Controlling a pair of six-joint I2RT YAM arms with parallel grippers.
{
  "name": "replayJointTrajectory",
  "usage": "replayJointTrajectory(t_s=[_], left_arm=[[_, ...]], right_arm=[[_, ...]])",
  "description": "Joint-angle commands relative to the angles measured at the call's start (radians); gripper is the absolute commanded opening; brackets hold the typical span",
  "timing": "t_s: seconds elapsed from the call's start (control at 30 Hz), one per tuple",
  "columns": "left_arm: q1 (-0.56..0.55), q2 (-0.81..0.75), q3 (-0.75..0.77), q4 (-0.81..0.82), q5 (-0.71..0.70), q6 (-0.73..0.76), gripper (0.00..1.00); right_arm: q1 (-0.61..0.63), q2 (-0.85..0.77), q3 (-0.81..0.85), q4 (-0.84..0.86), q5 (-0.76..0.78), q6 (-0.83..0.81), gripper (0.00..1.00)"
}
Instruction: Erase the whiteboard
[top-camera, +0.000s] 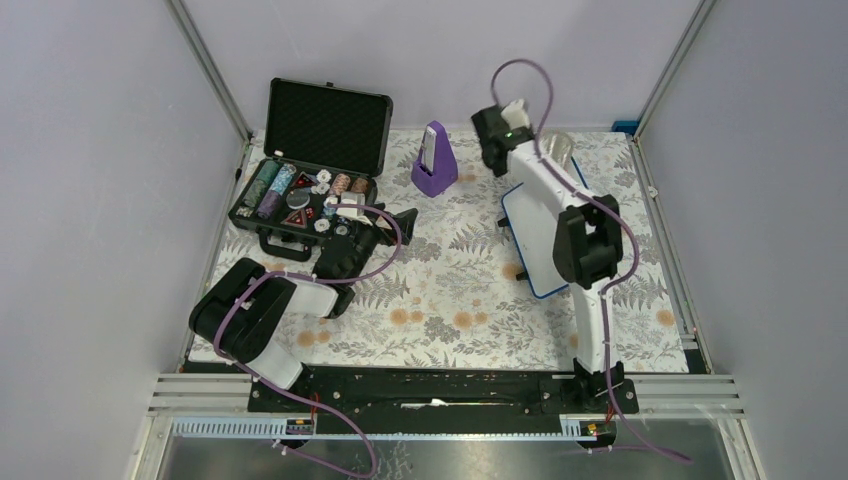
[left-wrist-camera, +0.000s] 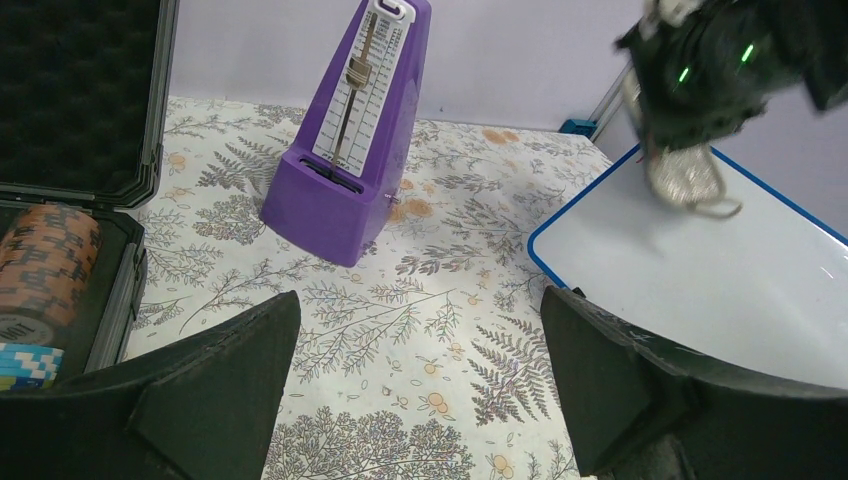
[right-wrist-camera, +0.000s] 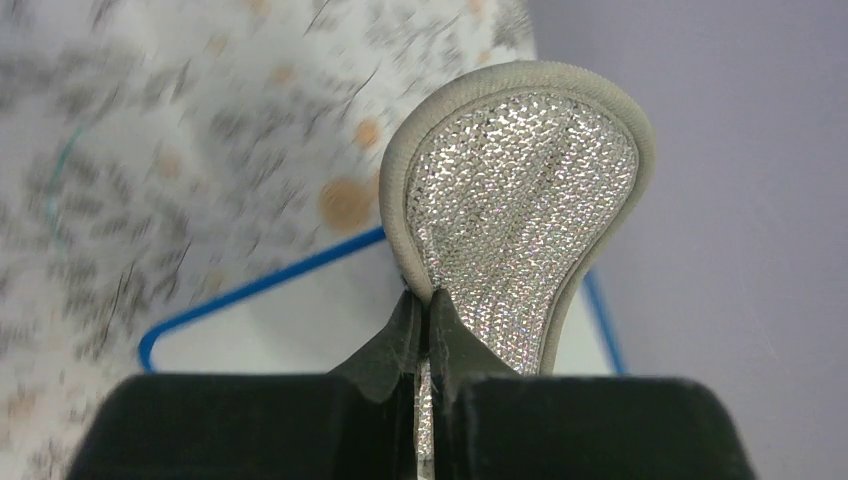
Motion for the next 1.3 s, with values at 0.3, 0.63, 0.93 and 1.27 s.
replayJointTrajectory(t_s=[0.3, 0.63, 0.93, 1.27], left_arm=[[0.017, -0.009, -0.009, 0.082, 0.014, -0.016, 0.99], [0.019, 0.002, -0.006, 0.087, 0.024, -0.025, 0.99], [0.019, 0.002, -0.006, 0.089, 0.025, -0.027, 0.99], [0.027, -0.006, -0.013, 0.093, 0.024, -0.029, 0.99]], right_arm=[[-0.101, 0.087, 0.13, -0.215, 0.004, 0.173, 0.0], [0.03, -0.011, -0.115, -0.093, -0.045, 0.178, 0.0], [-0.065, -0.059, 0.127, -0.072, 0.003, 0.057, 0.0], [-0.131, 0.183, 0.437, -0.245, 0.123, 0.065, 0.0]])
